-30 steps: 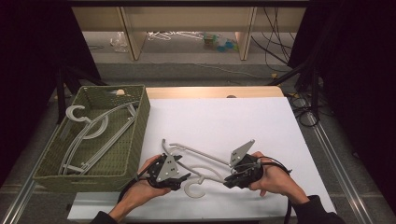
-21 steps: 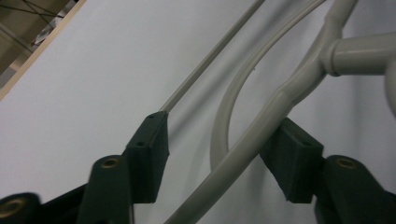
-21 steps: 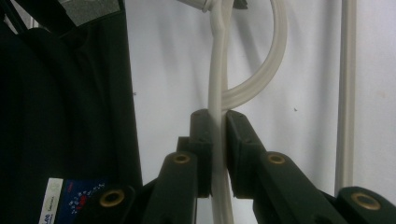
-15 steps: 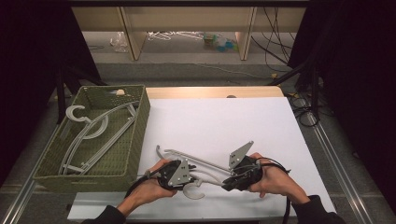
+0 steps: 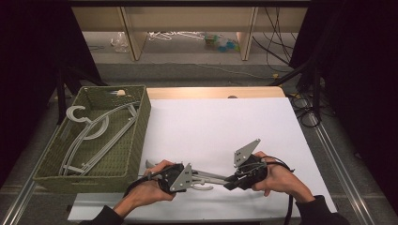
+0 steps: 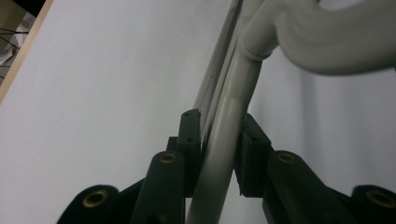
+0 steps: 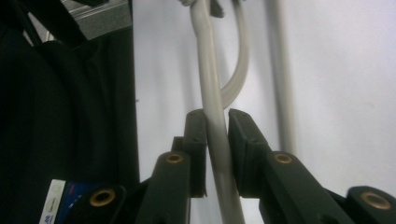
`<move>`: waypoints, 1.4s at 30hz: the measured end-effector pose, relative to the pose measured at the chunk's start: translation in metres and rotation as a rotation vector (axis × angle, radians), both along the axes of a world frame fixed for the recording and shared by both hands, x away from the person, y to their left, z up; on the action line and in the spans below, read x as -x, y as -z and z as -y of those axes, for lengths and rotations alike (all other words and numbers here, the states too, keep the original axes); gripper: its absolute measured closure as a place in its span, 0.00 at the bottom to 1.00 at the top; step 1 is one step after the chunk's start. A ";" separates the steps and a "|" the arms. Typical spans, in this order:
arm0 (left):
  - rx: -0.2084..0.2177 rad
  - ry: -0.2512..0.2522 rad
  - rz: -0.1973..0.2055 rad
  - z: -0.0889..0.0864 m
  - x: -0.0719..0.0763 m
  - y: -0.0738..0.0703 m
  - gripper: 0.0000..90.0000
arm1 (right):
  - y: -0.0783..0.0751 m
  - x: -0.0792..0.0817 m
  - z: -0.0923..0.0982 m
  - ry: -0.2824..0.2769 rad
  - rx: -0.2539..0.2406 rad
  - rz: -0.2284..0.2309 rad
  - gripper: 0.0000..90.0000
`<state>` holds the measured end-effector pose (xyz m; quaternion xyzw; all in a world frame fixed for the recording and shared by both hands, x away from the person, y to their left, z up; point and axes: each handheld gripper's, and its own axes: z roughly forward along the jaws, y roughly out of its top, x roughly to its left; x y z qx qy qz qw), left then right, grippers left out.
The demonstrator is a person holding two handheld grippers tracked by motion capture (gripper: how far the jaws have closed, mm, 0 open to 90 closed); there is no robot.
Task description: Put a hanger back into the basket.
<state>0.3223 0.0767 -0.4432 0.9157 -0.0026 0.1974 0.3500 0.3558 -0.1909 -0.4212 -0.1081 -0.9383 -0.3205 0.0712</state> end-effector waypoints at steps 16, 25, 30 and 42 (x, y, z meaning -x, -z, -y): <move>0.177 -0.159 -0.228 -0.011 -0.001 -0.018 0.87 | -0.003 -0.006 -0.001 0.217 -0.040 0.116 0.44; 0.180 -0.280 -0.249 -0.032 -0.010 -0.031 0.87 | -0.024 0.001 0.006 0.351 -0.142 0.250 0.38; 0.206 -0.332 -0.251 -0.045 -0.013 -0.043 0.88 | -0.031 0.014 0.009 0.370 -0.184 0.308 0.38; 0.341 -0.439 -0.289 -0.073 -0.014 -0.074 0.87 | -0.015 0.032 0.023 0.437 -0.253 0.292 0.34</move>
